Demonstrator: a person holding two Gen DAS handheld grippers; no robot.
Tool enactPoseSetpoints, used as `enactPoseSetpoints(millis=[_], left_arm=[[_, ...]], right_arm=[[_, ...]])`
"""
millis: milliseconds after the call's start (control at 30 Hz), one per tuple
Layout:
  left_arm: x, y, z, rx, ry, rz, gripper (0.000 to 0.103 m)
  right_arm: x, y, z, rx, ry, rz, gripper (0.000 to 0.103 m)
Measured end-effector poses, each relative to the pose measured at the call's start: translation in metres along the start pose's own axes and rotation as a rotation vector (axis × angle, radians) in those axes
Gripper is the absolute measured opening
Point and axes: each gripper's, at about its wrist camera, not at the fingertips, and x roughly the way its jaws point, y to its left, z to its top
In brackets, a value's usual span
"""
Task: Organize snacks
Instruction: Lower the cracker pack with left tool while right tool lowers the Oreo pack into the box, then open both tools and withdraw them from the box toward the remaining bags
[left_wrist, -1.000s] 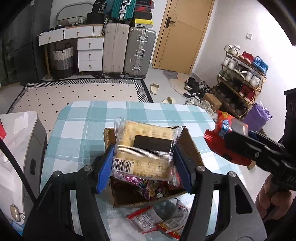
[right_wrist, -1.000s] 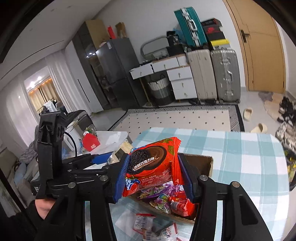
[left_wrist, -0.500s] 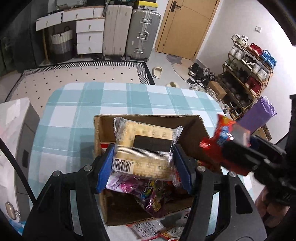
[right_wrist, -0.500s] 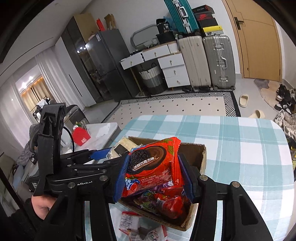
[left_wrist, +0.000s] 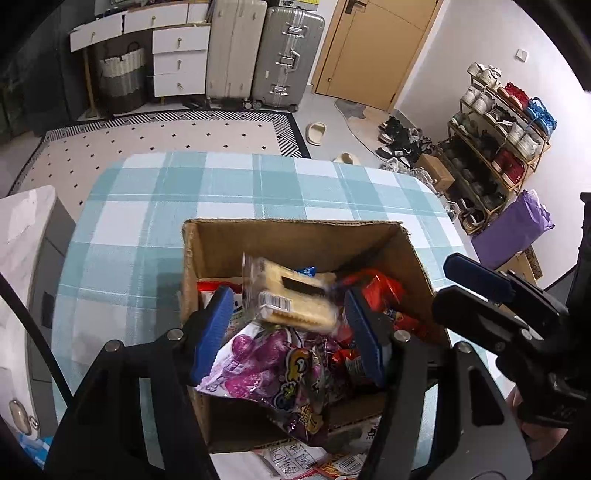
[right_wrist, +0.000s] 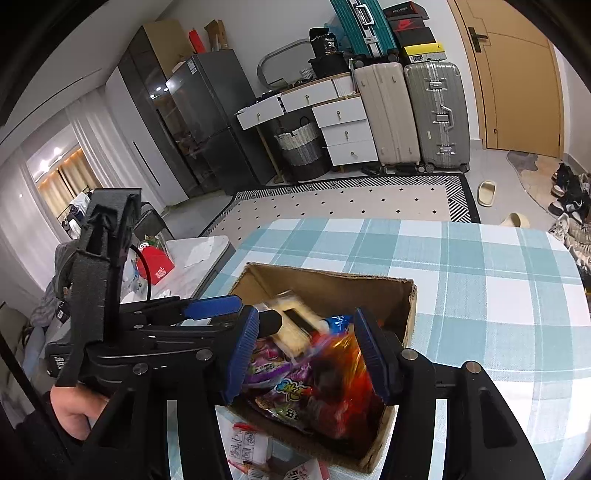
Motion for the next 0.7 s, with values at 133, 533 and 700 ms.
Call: enactPoseSetpoints(millis=[133, 533, 700], left_arm=[[-0.011, -0.002, -0.006, 0.007, -0.015, 0.013, 0.061], [-0.072, -0.021, -0.048, 0.091, -0.129, 0.103, 0.069], [-0.102, -0.023, -0.067, 0.077, -0.18, 0.1, 0.078]], right_arm=[[-0.008, 0.0, -0.002, 0.014, -0.011, 0.012, 0.055], [-0.052, 0.012, -0.025, -0.014, -0.087, -0.035, 0.075], [-0.078, 0.025, -0.047, -0.056, -0.163, -0.064, 0.086]])
